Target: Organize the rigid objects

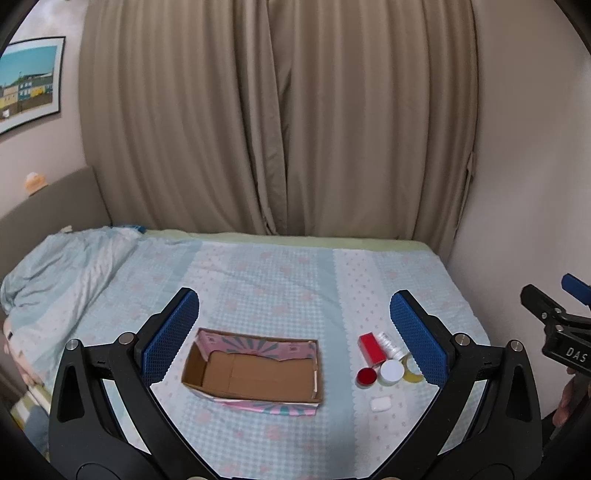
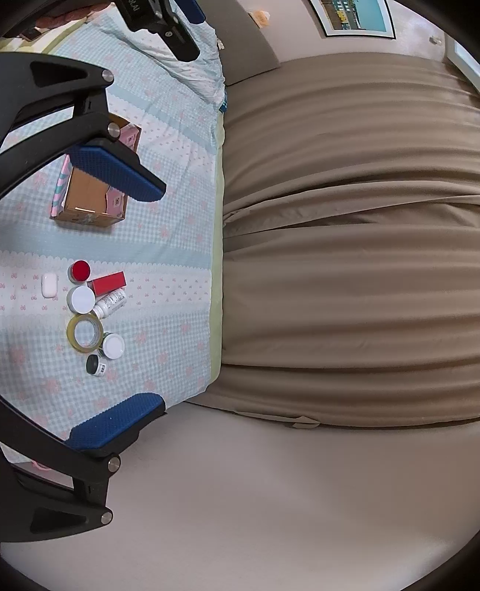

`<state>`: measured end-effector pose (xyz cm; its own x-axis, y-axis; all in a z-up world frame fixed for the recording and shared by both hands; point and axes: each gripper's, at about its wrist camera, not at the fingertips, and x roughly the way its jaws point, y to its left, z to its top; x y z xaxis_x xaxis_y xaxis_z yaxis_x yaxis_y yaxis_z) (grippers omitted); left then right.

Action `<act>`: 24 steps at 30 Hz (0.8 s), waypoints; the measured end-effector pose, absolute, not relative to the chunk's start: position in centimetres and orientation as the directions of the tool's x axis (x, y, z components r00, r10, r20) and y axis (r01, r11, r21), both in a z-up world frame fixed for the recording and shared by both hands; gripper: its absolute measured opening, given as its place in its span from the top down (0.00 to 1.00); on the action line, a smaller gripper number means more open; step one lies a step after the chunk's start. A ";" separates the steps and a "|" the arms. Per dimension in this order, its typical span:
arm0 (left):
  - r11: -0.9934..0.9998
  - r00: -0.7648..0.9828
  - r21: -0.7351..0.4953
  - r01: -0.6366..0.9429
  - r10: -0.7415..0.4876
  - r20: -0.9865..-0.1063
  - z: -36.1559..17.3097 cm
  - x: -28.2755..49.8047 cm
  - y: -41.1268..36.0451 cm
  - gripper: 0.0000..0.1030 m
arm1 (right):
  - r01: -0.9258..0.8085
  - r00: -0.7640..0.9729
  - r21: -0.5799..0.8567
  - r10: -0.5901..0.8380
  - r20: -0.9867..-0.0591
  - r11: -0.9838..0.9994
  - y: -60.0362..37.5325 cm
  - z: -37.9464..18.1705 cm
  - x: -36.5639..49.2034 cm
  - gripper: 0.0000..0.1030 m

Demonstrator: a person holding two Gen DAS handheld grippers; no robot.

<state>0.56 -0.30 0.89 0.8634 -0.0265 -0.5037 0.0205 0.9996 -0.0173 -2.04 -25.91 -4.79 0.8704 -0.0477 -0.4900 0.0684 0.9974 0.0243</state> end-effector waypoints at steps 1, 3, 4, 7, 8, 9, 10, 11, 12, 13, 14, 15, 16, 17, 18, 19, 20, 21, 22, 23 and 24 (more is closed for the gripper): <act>1.000 0.857 -0.017 0.020 -0.026 -0.514 0.9 1.0 -0.2 0.00 | 0.073 0.866 0.031 -0.048 -0.497 0.997 -26.0 -4.7 -1.9 0.00; 1.000 0.845 -0.018 0.026 -0.032 -0.534 0.6 1.7 -0.3 0.00 | 0.082 0.862 0.039 -0.051 -0.505 0.996 -26.2 -4.7 -1.7 0.00; 0.999 0.837 -0.022 0.034 -0.041 -0.545 0.4 2.3 -0.3 0.00 | 0.089 0.860 0.039 -0.057 -0.508 0.995 -26.3 -4.8 -1.6 0.00; 0.997 0.811 -0.050 0.061 -0.079 -0.580 -1.0 4.1 -0.8 0.00 | 0.120 0.850 0.027 -0.089 -0.519 0.992 -26.8 -5.4 -1.2 0.00; 0.996 0.800 -0.061 0.069 -0.092 -0.593 -1.6 4.9 -1.1 0.00 | 0.133 0.844 0.019 -0.103 -0.527 0.991 -27.1 -5.8 -1.1 0.00; 0.995 0.786 -0.067 0.072 -0.098 -0.610 -2.4 5.7 -1.6 0.00 | 0.148 0.834 0.010 -0.120 -0.539 0.989 -27.6 -6.4 -0.7 0.00; 0.995 0.774 -0.067 0.072 -0.098 -0.626 -3.1 6.4 -2.2 0.00 | 0.156 0.826 0.008 -0.126 -0.549 0.988 -28.0 -6.8 -0.5 0.00; 0.995 0.761 -0.066 0.069 -0.095 -0.641 -3.7 7.2 -2.9 0.00 | 0.161 0.817 0.007 -0.129 -0.561 0.987 -28.6 -7.3 -0.2 0.00; 0.995 0.747 -0.068 0.068 -0.096 -0.658 -4.6 8.0 -3.8 0.00 | 0.164 0.802 0.006 -0.130 -0.582 0.986 -29.4 -8.1 0.3 0.00; 0.995 0.733 -0.076 0.070 -0.103 -0.673 -5.3 8.7 -4.5 0.00 | 0.166 0.791 0.006 -0.129 -0.598 0.986 -30.1 -8.7 0.7 0.00; 0.994 0.716 -0.086 0.073 -0.112 -0.689 -6.2 9.5 -5.4 0.00 | 0.167 0.782 0.006 -0.129 -0.610 0.986 -30.8 -9.4 1.1 0.00; 0.993 0.701 -0.092 0.074 -0.117 -0.703 -7.0 10.1 -6.2 0.00 | 0.169 0.770 0.005 -0.129 -0.625 0.986 -31.8 -10.4 1.8 0.00; 0.992 0.678 -0.099 0.074 -0.123 -0.725 -8.0 11.0 -7.2 0.00 | 0.172 0.757 0.005 -0.129 -0.641 0.985 -32.8 -11.3 2.6 0.00; 0.992 0.655 -0.103 0.071 -0.124 -0.745 -9.1 12.0 -8.2 0.00 | 0.174 0.749 0.008 -0.127 -0.651 0.985 -33.4 -12.0 3.0 0.00; 0.992 0.636 -0.102 0.067 -0.122 -0.762 -10.1 12.9 -9.1 0.00 | 0.176 0.735 0.019 -0.119 -0.668 0.984 -34.5 -12.9 3.9 0.00; 0.993 0.609 -0.103 0.065 -0.121 -0.784 -11.3 13.9 -10.1 0.00 | 0.174 0.717 0.034 -0.103 -0.689 0.984 -35.8 -14.2 5.1 0.00; 0.992 0.578 -0.107 0.063 -0.124 -0.806 -12.7 15.0 -11.2 0.00 | 0.174 0.709 0.040 -0.097 -0.699 0.984 -36.5 -15.0 5.5 0.00; 0.992 0.558 -0.107 0.060 -0.122 -0.821 -13.8 15.9 -11.9 0.00 | 0.175 0.691 0.046 -0.090 -0.717 0.984 -37.6 -16.2 6.6 0.00; 0.993 0.536 -0.105 0.058 -0.120 -0.835 -15.1 16.9 -12.9 0.01 | 0.178 0.675 0.049 -0.086 -0.733 0.983 -38.5 -17.3 7.4 0.00; 0.993 0.506 -0.104 0.057 -0.118 -0.854 -16.8 18.1 -13.9 0.00 | 0.181 0.658 0.054 -0.080 -0.749 0.982 -39.3 -18.4 8.3 0.00; 0.994 0.486 -0.100 0.054 -0.114 -0.867 -18.0 18.9 -14.7 0.00 | 0.187 0.637 0.062 -0.073 -0.767 0.980 -40.4 -19.6 9.4 0.00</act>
<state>18.94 -14.73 -17.97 0.4856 -0.1136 -0.8667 0.0540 0.9935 -0.1000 9.40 -40.36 -19.60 0.6372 -0.0731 -0.7672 0.1870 0.9804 0.0619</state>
